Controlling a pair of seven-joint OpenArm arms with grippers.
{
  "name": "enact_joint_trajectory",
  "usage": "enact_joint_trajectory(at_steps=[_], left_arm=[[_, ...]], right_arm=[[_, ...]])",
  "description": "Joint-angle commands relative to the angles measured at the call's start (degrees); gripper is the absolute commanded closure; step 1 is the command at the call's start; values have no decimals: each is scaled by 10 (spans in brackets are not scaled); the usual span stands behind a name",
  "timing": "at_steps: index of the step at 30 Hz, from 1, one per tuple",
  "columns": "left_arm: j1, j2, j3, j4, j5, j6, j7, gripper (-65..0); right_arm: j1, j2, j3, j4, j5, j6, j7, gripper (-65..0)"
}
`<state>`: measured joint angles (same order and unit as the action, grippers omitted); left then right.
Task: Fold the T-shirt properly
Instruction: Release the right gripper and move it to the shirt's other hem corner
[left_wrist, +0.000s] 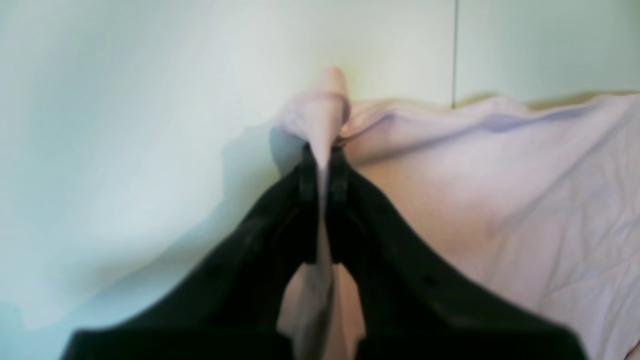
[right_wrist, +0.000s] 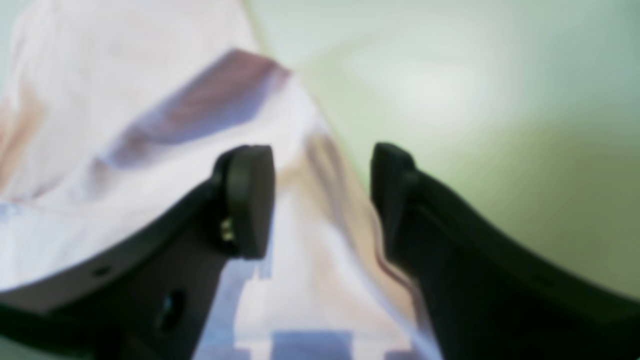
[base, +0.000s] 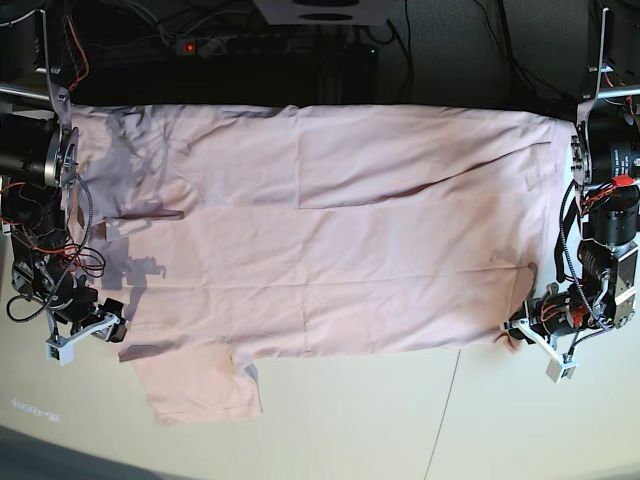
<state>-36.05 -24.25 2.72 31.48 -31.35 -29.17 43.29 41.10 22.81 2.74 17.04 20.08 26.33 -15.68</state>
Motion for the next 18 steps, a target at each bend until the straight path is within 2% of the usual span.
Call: enact_joint_trajectory(at_steps=[1,6,10,13,18], left_arm=[[-11,-7,0,3,12,-2,15,0],[-11,-7,1,3,12,-2,15,0],[-11,-7,0,3,12,-2,13,0],[-11,-7,0,3,8,-2,8,0],[-11,-13,0,4,-35,-2,7,0]], right_arm=[[4,-2,-3,-1,-8,60,-43,-321],[4,-1,-3,-1,-8,60,-50,-312],[4,4,-3,0,-16,60,-51,-165],[4,10,-3,7,-27,60,-47,0],[2,23,-3,31,-27,60,-52,0]])
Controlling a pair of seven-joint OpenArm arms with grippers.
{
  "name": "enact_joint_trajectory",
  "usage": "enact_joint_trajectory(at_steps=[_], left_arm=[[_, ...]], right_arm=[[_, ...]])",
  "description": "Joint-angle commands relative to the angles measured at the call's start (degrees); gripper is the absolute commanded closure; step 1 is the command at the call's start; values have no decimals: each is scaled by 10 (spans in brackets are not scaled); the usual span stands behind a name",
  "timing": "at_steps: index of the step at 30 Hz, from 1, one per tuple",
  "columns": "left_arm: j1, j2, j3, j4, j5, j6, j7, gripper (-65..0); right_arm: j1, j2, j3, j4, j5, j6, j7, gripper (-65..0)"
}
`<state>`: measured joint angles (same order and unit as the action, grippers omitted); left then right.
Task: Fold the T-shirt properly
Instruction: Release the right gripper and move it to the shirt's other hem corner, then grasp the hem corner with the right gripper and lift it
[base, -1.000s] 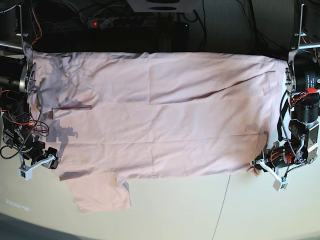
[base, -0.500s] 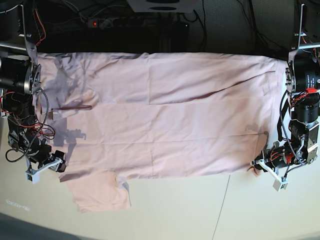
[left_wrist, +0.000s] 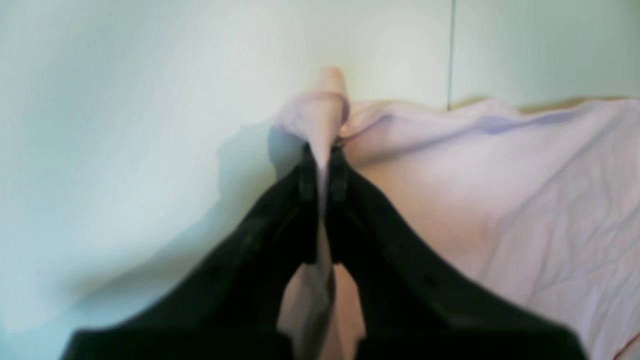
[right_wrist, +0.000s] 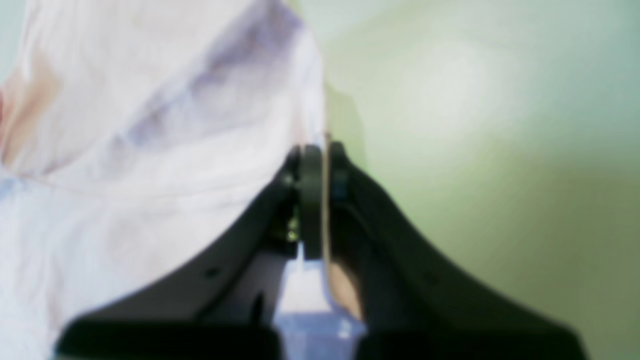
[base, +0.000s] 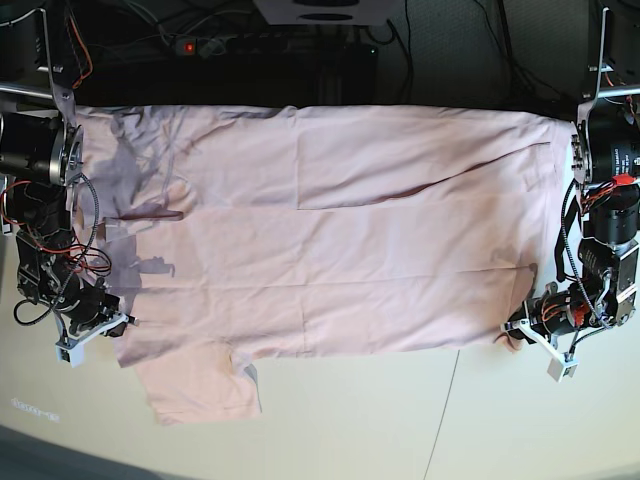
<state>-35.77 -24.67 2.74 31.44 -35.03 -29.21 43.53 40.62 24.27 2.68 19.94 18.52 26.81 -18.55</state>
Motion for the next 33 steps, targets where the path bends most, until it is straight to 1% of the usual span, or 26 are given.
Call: enact_joint_trajectory(at_steps=[1,4,7,9,11,14,18,20,23,27,31,33], left_arm=[[-14,-12,0,4,-9,-2,4,0],[-15,-22,0,4,-38,-5,5,0],[-17,-35,0,4,-91,-33,18,0],[-20,-42,0,4,-136,-48,40,0],[-25,-48,0,4,-166,-54,62,0],[-35,-56,0,4,-198,-75,90,0],[-35,-60,0,4,-250,-106,150,0],[-35,-60,0,4,-279,-107,191,0],[-36,-62,0,4,-344,-108,246,0],[-34,-75,0,4,-414,-108,315,0],[-30,-93,0,4,-479,-108,365,0],[-29,-101,0,4,-500,-108,365,0]], right_arm=[[6,9,-2,7,-12,55,-23,0],[5,12,-2,21,-11,55,-27,0],[5,19,-2,31,7,56,-31,0],[5,25,-2,33,33,56,-38,0],[5,30,-2,35,50,56,-43,0],[5,33,-2,37,62,56,-45,0],[5,36,-2,43,74,56,-69,0],[4,38,-2,50,93,57,-82,0],[4,45,-2,63,123,67,-101,0],[-2,63,-2,82,156,67,-137,0],[-26,92,-2,116,184,71,-144,0],[-44,105,-2,138,191,75,-148,0]])
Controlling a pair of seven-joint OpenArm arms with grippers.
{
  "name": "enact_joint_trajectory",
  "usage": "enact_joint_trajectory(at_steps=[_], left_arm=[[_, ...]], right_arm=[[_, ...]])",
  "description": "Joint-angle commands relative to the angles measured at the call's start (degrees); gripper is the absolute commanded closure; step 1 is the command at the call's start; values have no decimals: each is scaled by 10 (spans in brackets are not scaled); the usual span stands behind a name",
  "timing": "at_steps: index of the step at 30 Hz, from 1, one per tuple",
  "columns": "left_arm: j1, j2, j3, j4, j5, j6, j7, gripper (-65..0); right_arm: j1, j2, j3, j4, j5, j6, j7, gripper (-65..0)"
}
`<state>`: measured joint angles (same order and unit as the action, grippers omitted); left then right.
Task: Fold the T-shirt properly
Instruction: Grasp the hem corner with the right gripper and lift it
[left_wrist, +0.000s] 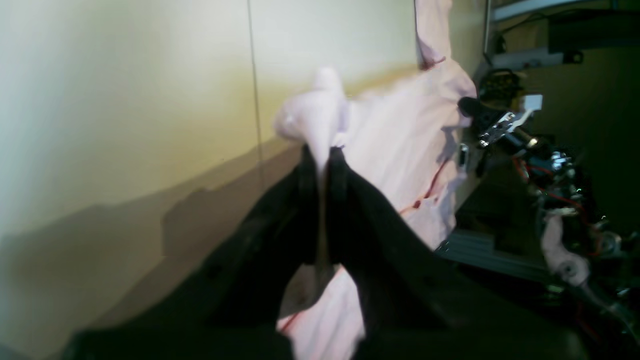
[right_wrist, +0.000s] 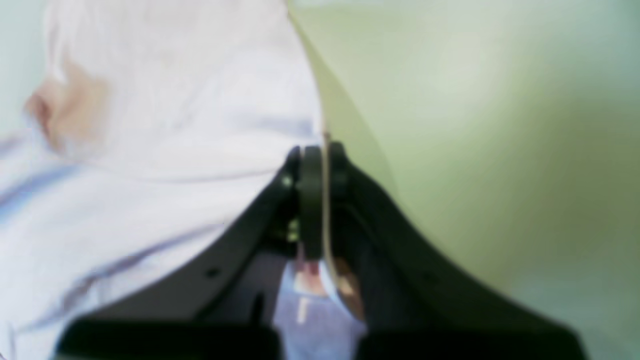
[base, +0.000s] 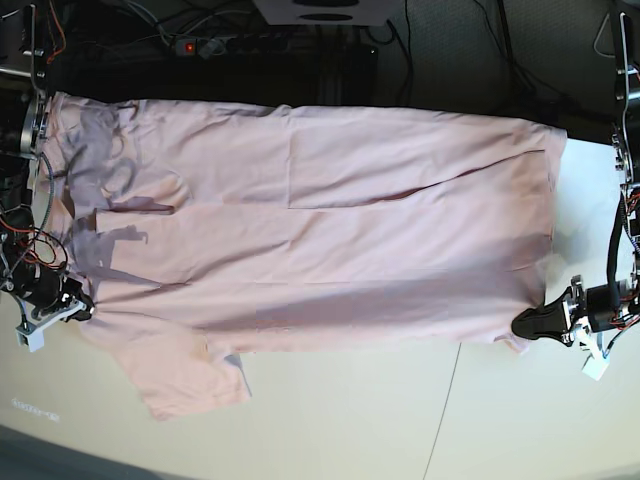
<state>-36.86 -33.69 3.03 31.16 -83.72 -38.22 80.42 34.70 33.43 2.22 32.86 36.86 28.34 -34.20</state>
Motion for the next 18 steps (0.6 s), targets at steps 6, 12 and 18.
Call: enact_joint_trajectory(at_steps=[6,12,18], left_arm=[[-17,-25,-3,7,-13,-18,-4,0],[-3,-35,-3,8,-13,-18,-4,0],[33,-46,-3,8,-13,-18,-4,0]], right_arm=[[-35,35,3,76,39,60,2,0],[-52,42,3,99,52,60,-10,0],[-87,70,3,119,78,60,-19,0]])
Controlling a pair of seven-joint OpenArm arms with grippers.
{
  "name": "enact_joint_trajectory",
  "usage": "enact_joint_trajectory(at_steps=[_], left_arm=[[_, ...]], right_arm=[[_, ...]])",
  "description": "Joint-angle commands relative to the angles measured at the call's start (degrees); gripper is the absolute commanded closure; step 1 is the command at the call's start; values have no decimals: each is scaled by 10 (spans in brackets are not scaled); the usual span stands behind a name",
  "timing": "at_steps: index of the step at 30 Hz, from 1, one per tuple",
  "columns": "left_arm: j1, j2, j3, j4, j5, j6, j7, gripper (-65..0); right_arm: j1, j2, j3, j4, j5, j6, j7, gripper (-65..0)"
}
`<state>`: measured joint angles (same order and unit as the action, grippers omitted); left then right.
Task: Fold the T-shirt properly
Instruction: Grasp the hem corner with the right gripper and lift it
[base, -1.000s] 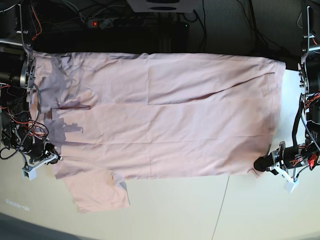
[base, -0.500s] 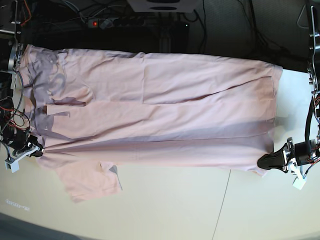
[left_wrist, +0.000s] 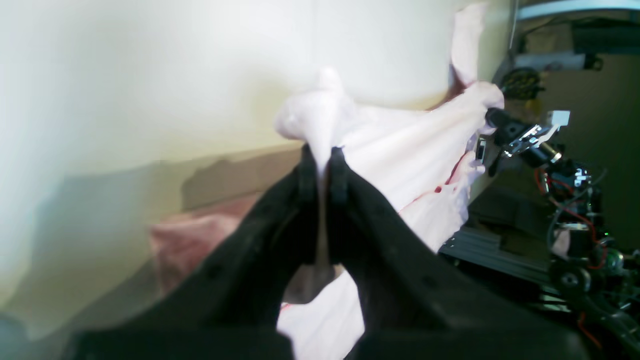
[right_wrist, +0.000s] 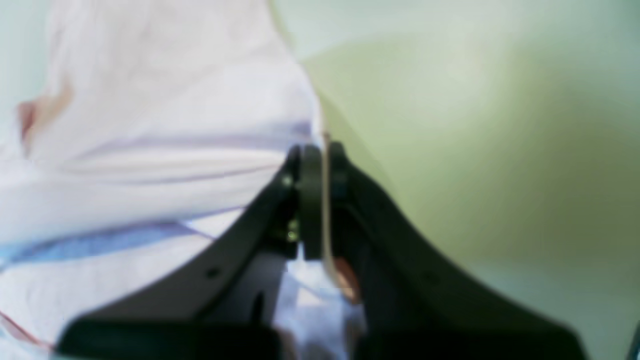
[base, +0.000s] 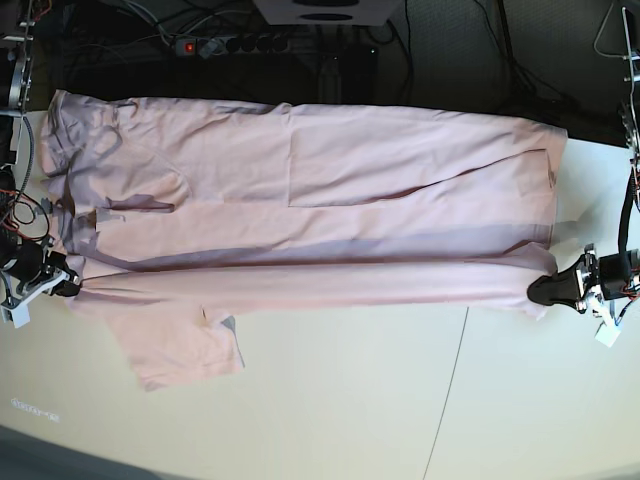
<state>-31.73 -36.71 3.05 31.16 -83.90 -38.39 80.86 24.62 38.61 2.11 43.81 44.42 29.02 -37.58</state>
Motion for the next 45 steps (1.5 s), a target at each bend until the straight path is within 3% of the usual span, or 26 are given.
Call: enact_joint_trajectory(at_steps=[1,29,45], left_arm=[[-14,-16,-3,8,-11,-16,-9,0],[41,-33,-3,9,-11,-16,-9,0],[87,-31,-3,9,-11,-16,-9,0]], right_arm=[[9,21,4,12,2,53,14,0],[-70,26,5,16,-7,53,17,0],[-104,25,5,16,-29,52,50,0]])
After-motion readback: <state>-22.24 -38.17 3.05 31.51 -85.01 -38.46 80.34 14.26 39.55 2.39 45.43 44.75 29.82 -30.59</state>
